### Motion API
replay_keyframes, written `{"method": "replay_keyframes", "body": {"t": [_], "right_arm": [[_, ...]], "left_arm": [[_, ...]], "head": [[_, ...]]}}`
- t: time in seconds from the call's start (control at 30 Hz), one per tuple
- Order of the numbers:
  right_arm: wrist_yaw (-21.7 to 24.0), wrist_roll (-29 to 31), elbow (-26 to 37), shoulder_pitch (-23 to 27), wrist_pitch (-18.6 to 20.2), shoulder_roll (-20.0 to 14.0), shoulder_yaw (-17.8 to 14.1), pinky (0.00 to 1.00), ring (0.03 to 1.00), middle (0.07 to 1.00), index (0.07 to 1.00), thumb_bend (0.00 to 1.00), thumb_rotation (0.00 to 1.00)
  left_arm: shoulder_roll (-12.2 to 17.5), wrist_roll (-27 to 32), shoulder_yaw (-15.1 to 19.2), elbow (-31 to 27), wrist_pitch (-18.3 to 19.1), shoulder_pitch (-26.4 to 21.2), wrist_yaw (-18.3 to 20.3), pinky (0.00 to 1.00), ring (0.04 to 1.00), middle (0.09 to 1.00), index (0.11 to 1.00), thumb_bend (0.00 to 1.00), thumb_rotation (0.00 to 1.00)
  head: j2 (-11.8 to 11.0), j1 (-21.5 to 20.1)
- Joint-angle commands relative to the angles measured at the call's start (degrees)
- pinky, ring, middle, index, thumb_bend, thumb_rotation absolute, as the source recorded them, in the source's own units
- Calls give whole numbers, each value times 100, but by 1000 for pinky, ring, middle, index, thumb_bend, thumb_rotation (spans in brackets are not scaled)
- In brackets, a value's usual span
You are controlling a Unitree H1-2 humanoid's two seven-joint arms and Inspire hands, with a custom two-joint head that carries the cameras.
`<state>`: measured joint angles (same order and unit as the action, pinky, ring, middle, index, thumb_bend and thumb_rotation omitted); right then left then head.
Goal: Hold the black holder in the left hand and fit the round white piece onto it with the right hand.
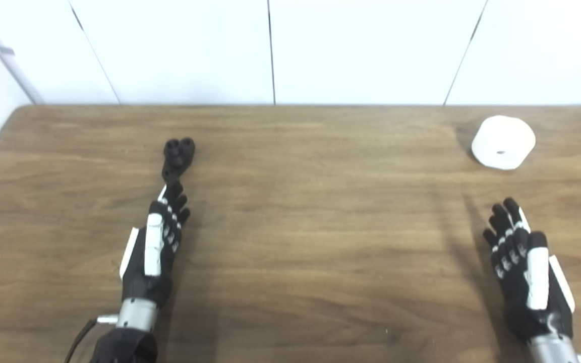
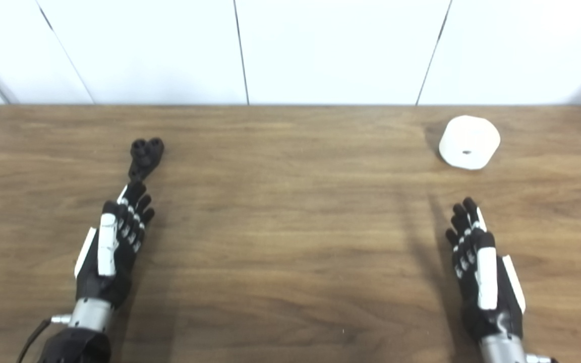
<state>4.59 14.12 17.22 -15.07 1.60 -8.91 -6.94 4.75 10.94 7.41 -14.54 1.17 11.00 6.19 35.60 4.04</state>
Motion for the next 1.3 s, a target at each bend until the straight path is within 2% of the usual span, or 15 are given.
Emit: {"method": "replay_keyframes", "body": {"t": [0.0,0.43,0.73,1.0,1.27], "right_arm": [[31,-88,-26,7,-202,55,17,1000,1000,986,1000,562,999],[66,-129,-206,-6,-372,2,59,1000,995,983,1000,593,983],[130,-106,-306,-25,-466,-108,22,1000,995,982,1000,575,1000],[258,-31,-363,-28,-515,-173,-5,1000,1000,1000,1000,557,1000],[164,-89,-491,-51,-479,-158,-110,1000,1000,967,1000,608,1000]], "left_arm": [[-32,-93,-28,-36,-155,62,-69,1000,1000,1000,975,573,1000],[-27,-205,-115,27,-249,67,-159,1000,1000,1000,966,559,985],[-141,-392,-229,32,-257,102,-243,1000,1000,999,968,544,973],[-250,-555,-385,-29,-177,183,-374,1000,1000,994,973,539,962],[-267,-559,-506,19,-193,156,-475,1000,1000,1000,985,546,960]], "head": [[-35,19],[-237,221],[-538,932],[-749,1243],[-814,1354]]}}
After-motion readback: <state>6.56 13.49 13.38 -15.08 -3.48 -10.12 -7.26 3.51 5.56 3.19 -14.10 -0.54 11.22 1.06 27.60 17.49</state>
